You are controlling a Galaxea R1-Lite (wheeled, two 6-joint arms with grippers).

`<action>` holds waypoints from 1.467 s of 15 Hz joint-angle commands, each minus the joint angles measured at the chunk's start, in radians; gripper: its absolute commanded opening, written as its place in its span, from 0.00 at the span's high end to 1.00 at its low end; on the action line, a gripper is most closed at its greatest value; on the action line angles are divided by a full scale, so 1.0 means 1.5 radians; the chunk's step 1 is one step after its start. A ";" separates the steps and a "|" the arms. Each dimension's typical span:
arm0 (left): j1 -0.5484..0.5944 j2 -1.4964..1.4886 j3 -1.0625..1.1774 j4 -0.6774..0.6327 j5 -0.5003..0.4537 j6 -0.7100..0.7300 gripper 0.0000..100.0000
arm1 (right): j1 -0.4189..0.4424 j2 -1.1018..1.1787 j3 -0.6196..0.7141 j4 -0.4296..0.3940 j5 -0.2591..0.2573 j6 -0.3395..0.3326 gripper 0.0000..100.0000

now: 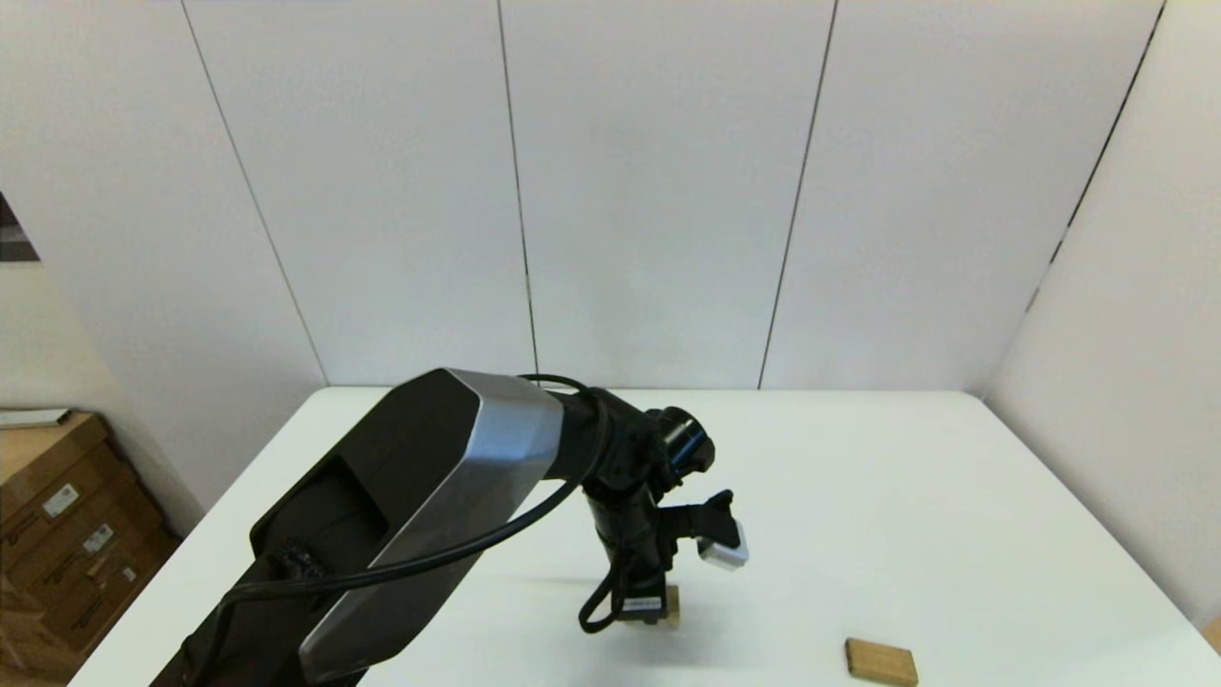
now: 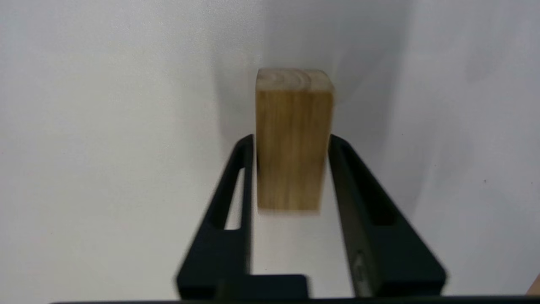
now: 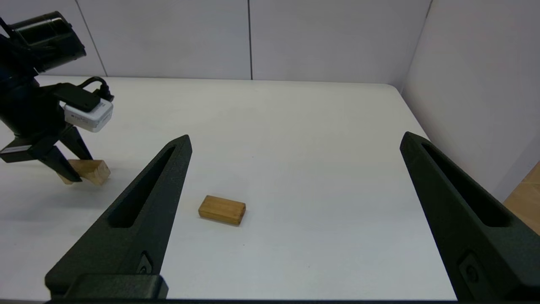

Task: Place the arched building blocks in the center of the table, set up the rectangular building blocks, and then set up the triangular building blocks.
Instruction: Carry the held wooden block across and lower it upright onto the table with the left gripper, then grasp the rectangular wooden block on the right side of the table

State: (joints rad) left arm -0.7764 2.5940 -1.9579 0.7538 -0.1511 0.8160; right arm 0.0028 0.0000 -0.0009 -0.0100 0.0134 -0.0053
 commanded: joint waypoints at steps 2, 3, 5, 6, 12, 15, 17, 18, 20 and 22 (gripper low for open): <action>-0.002 0.001 0.000 0.004 -0.001 0.003 0.00 | 0.000 0.000 0.000 0.000 0.000 -0.001 0.00; -0.002 0.001 0.000 0.003 -0.002 0.000 0.00 | 0.000 0.000 0.000 0.000 0.000 -0.001 0.00; 0.000 -0.006 0.000 0.002 -0.003 -0.005 0.00 | 0.000 0.000 0.000 0.000 0.000 -0.001 0.00; 0.001 -0.015 -0.001 0.003 -0.005 -0.011 0.00 | 0.000 0.000 0.000 0.000 0.000 -0.001 0.00; 0.037 -0.158 0.008 0.039 -0.005 -0.075 0.00 | 0.000 0.000 0.000 0.000 0.000 -0.001 0.00; 0.071 -0.309 0.014 0.123 -0.001 -0.108 0.00 | 0.000 0.000 0.000 0.000 0.000 -0.001 0.00; 0.094 -0.418 0.031 0.180 0.003 -0.139 0.00 | 0.000 0.000 0.001 0.000 0.000 -0.001 0.00; 0.108 -0.477 0.056 0.191 0.011 -0.150 0.00 | 0.000 0.000 0.000 0.000 0.000 -0.001 0.00; 0.129 -0.616 0.147 0.194 0.067 -0.191 0.00 | 0.000 0.000 0.000 0.000 0.000 -0.001 0.00; 0.158 -0.739 0.235 0.195 0.113 -0.237 0.00 | 0.000 0.000 0.001 0.000 0.000 -0.001 0.00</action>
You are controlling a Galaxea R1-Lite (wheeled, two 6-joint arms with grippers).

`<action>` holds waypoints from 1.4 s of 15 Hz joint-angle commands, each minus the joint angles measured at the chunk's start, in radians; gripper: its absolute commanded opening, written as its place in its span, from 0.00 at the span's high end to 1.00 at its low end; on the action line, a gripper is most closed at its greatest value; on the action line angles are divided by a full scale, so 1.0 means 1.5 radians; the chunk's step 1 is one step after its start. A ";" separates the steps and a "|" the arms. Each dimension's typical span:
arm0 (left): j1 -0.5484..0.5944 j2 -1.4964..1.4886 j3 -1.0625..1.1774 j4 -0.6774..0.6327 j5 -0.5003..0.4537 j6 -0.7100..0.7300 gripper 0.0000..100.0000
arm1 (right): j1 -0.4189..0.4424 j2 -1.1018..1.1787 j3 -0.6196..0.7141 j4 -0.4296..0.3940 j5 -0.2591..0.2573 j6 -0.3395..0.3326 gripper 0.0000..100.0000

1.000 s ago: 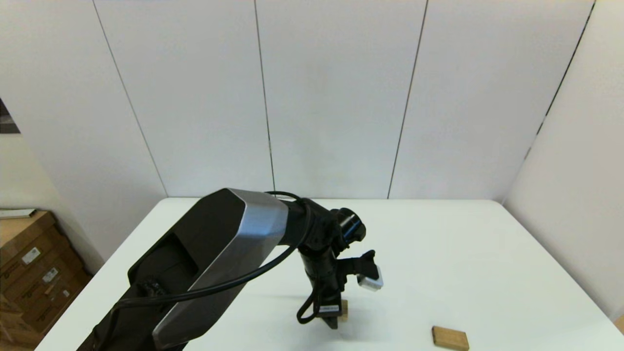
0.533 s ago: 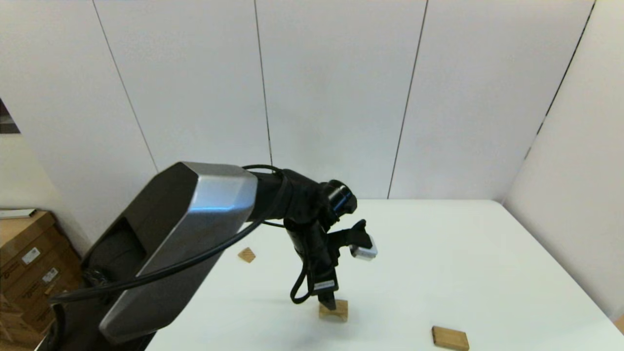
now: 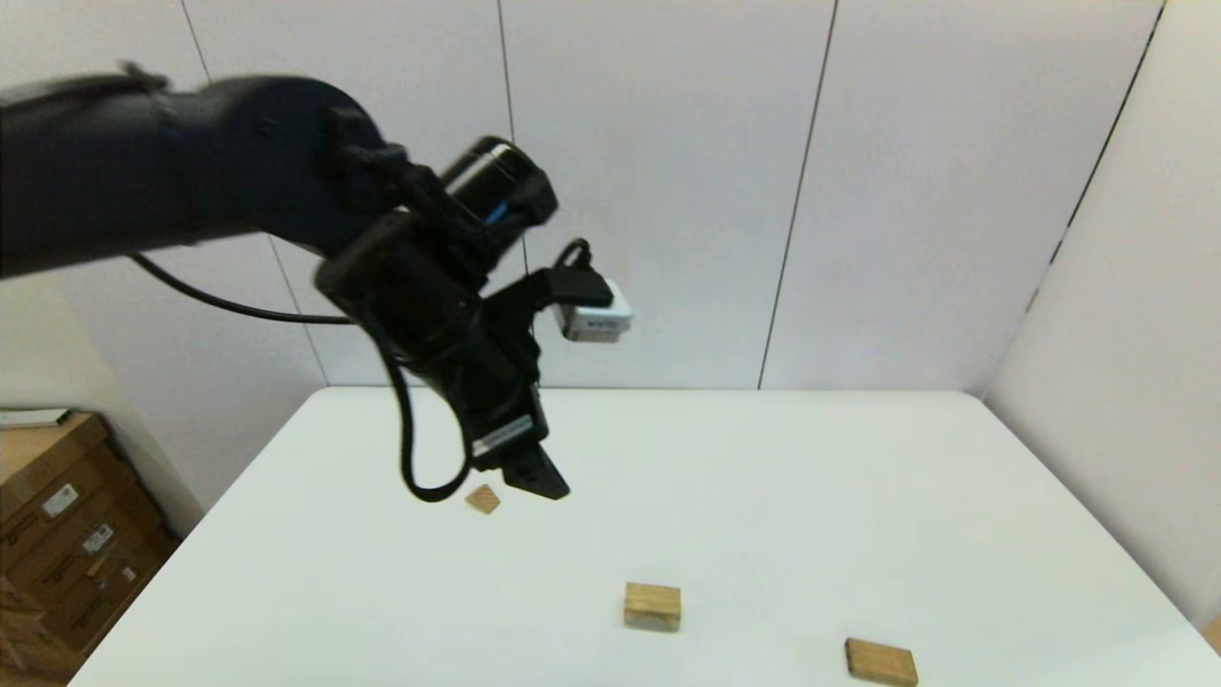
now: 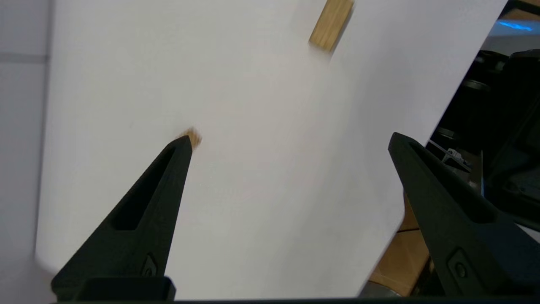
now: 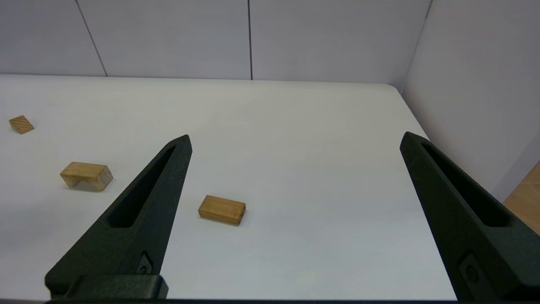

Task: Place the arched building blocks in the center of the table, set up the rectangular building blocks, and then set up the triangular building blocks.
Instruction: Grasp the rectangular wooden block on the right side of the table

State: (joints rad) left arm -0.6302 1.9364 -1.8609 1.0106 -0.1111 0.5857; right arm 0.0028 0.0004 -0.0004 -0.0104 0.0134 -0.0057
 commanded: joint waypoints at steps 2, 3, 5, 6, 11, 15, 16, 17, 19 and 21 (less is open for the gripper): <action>0.127 -0.417 0.267 0.024 0.087 -0.088 0.00 | 0.000 0.000 -0.001 0.000 0.000 0.000 0.00; 0.155 -0.480 0.320 0.024 0.088 -0.089 0.00 | 0.000 0.000 0.000 0.000 0.000 0.000 0.00; 0.225 -0.594 0.420 0.022 0.089 -0.091 0.00 | 0.000 0.000 0.000 0.000 0.000 0.000 0.00; 0.247 -0.642 0.458 0.022 0.087 -0.093 0.00 | 0.000 0.000 0.000 0.000 0.000 0.000 0.00; 0.332 -0.877 0.616 0.032 0.080 -0.109 0.00 | 0.000 0.000 -0.001 0.000 0.000 0.000 0.00; 0.378 -1.021 0.692 0.032 0.080 -0.147 0.00 | 0.000 0.000 -0.001 0.000 0.000 0.000 0.00; 0.379 -1.059 0.702 0.032 0.080 -0.153 0.00 | 0.000 0.000 -0.001 0.000 0.000 0.000 0.00; 0.381 -1.085 0.716 0.032 0.080 -0.156 0.00 | 0.000 0.000 0.000 0.000 0.000 0.000 0.00; 0.399 -1.125 0.725 0.032 0.082 -0.174 0.00 | 0.000 0.000 0.000 0.000 0.000 0.000 0.00; 0.407 -1.150 0.732 0.032 0.084 -0.177 0.00 | 0.000 0.000 0.000 0.000 0.000 0.000 0.00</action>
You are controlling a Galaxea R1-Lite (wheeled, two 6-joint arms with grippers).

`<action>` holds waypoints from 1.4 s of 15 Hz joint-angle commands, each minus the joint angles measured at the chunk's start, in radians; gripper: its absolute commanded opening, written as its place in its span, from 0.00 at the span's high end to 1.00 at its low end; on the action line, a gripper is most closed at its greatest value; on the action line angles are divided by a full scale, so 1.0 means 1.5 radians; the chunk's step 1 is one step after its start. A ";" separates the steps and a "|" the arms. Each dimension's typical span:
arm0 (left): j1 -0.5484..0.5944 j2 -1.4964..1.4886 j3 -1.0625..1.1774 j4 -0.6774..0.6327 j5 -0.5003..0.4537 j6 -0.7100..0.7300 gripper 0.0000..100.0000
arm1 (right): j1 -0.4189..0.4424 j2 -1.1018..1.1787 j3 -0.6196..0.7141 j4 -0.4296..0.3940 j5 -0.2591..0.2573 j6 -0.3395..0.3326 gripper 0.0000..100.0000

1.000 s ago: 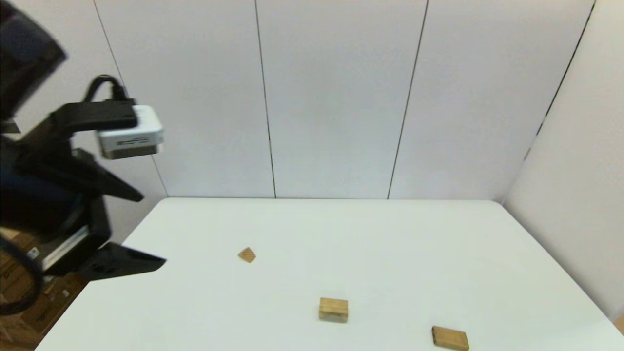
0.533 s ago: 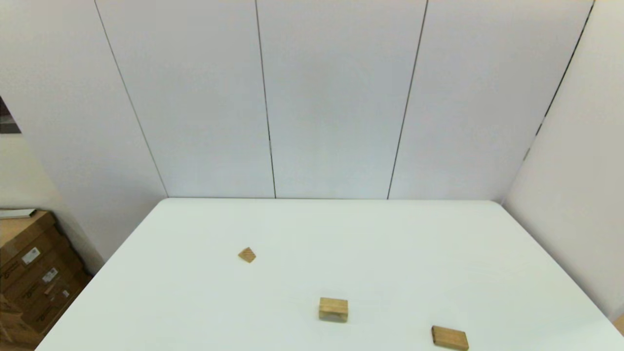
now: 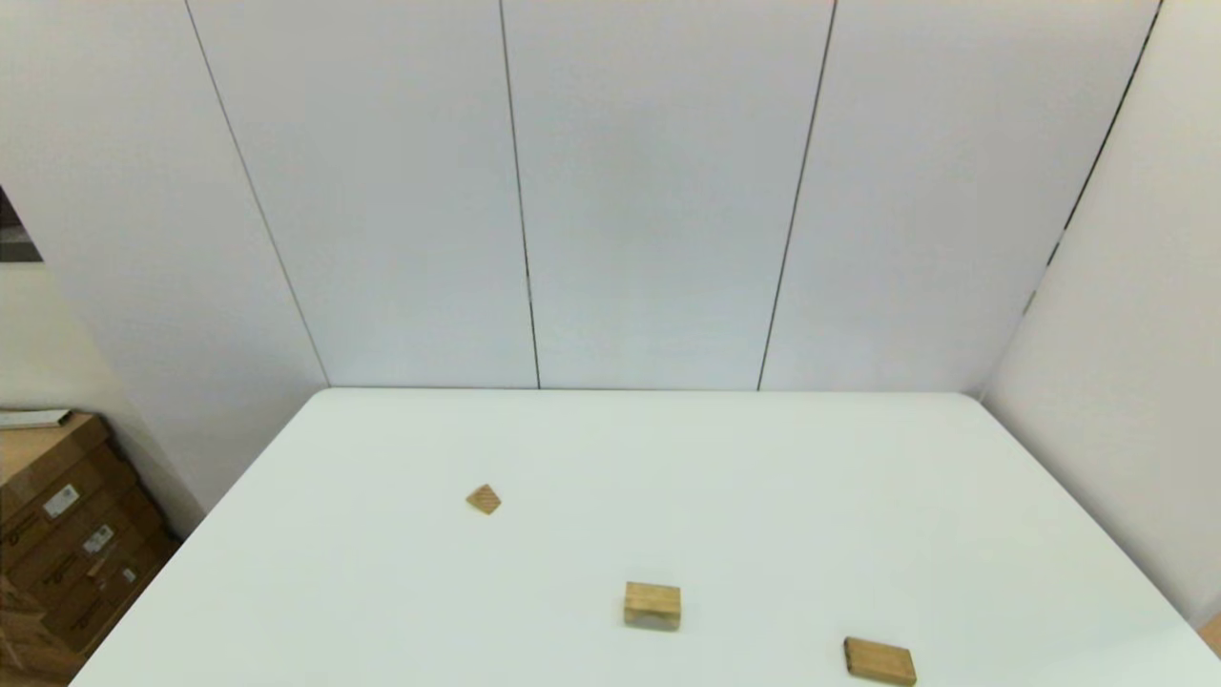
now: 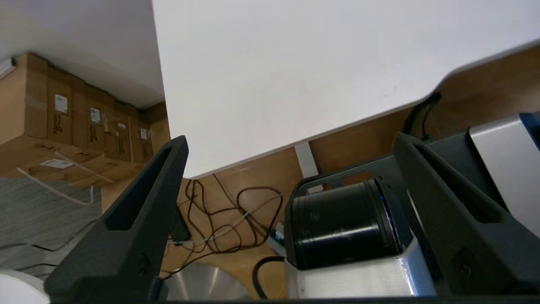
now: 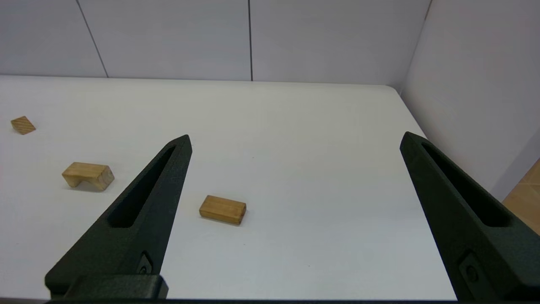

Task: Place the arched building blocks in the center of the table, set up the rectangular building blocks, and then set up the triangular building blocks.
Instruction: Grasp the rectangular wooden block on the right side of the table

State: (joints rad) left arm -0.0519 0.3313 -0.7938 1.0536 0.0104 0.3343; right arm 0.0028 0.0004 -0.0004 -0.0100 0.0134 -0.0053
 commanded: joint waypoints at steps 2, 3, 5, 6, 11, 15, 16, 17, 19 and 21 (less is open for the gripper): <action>0.046 -0.091 0.029 -0.011 -0.001 -0.013 0.00 | 0.000 0.000 0.000 0.000 0.000 -0.001 0.00; 0.047 -0.099 0.035 -0.015 -0.001 -0.016 0.00 | 0.000 0.000 -0.001 0.000 0.000 -0.001 0.00; 0.046 -0.135 0.057 -0.032 0.000 -0.034 0.00 | 0.000 0.000 0.000 0.000 0.000 -0.001 0.00; 0.045 -0.158 0.079 -0.066 0.001 -0.047 0.00 | 0.000 0.000 0.000 0.000 0.000 -0.001 0.00; 0.044 -0.196 0.208 -0.248 0.001 -0.128 0.00 | 0.000 0.000 0.000 0.000 0.000 -0.001 0.00; 0.043 -0.221 0.307 -0.365 0.004 -0.134 0.00 | 0.000 0.000 0.000 0.000 0.000 -0.001 0.00; 0.043 -0.221 0.315 -0.371 0.005 -0.141 0.00 | 0.000 0.000 0.000 0.000 0.000 -0.001 0.00; 0.043 -0.221 0.328 -0.378 0.006 -0.148 0.00 | 0.000 0.000 0.000 0.000 0.000 -0.001 0.00; 0.043 -0.221 0.369 -0.429 0.007 -0.164 0.00 | 0.000 0.000 0.000 0.000 0.000 -0.001 0.00; 0.043 -0.221 0.408 -0.493 0.018 -0.171 0.00 | 0.000 0.000 -0.001 0.000 0.000 -0.001 0.00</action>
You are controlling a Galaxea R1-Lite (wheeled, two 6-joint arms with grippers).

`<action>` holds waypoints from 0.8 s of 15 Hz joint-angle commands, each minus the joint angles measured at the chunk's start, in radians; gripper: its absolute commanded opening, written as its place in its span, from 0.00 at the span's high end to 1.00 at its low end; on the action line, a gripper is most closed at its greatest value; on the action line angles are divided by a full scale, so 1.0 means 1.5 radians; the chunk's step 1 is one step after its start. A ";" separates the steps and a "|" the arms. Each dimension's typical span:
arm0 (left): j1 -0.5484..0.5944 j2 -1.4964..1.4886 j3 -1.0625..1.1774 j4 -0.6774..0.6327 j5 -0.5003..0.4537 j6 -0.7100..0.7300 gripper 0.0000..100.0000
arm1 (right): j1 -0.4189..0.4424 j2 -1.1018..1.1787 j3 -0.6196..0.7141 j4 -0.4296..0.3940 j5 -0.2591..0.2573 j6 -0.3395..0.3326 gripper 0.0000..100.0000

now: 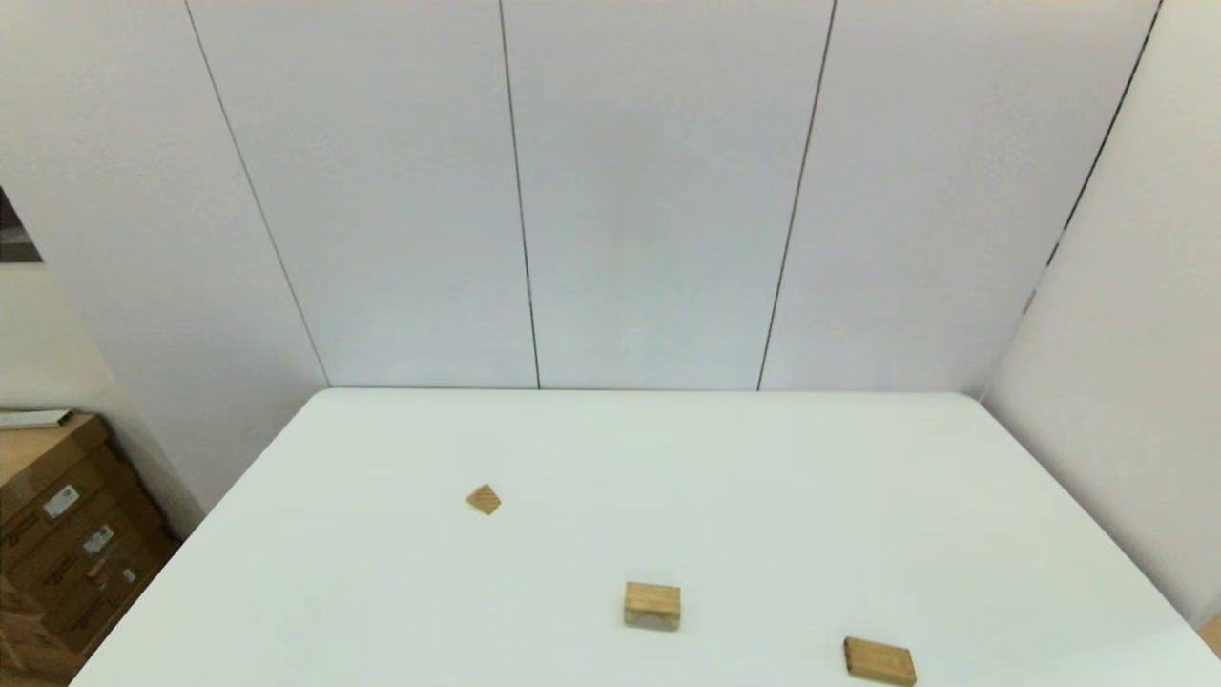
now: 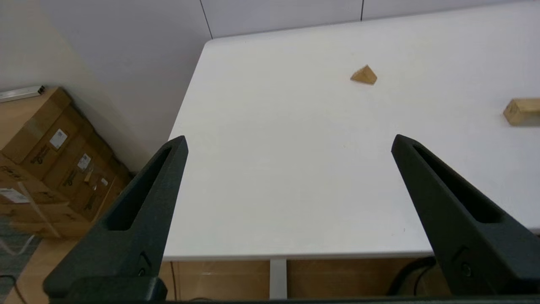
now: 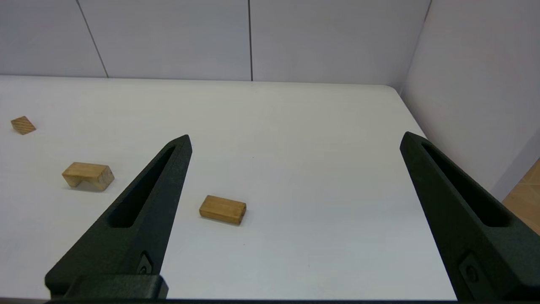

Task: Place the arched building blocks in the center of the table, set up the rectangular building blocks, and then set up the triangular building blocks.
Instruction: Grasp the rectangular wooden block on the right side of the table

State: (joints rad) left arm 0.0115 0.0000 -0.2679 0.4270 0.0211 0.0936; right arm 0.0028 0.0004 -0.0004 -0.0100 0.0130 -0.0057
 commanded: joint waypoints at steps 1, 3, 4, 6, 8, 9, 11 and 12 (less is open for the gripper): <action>0.001 0.000 0.073 -0.102 0.009 -0.011 0.00 | 0.000 0.000 -0.001 0.000 0.001 0.000 0.00; 0.001 0.000 0.097 -0.143 0.008 -0.019 0.00 | 0.000 0.000 0.000 0.000 0.001 0.000 0.00; 0.001 0.000 0.107 -0.160 0.007 -0.020 0.00 | 0.000 0.000 0.000 0.000 0.001 0.000 0.00; 0.001 0.000 0.128 -0.206 0.005 -0.024 0.00 | 0.000 0.000 0.000 0.000 0.001 0.000 0.00; 0.001 0.000 0.142 -0.233 -0.010 -0.027 0.00 | 0.000 0.000 -0.001 0.000 0.001 0.000 0.00; 0.001 0.000 0.160 -0.238 -0.018 -0.023 0.00 | 0.000 0.000 0.000 0.000 0.001 0.000 0.00; 0.001 0.000 0.173 -0.273 -0.026 -0.028 0.00 | 0.000 0.000 0.000 0.000 0.001 0.000 0.00; 0.001 0.000 0.180 -0.290 -0.028 -0.029 0.00 | 0.000 0.000 0.000 0.000 0.001 0.000 0.00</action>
State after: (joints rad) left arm 0.0119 -0.0013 -0.0164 0.0172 -0.0191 0.0523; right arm 0.0028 0.0004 -0.0004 -0.0104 0.0130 -0.0057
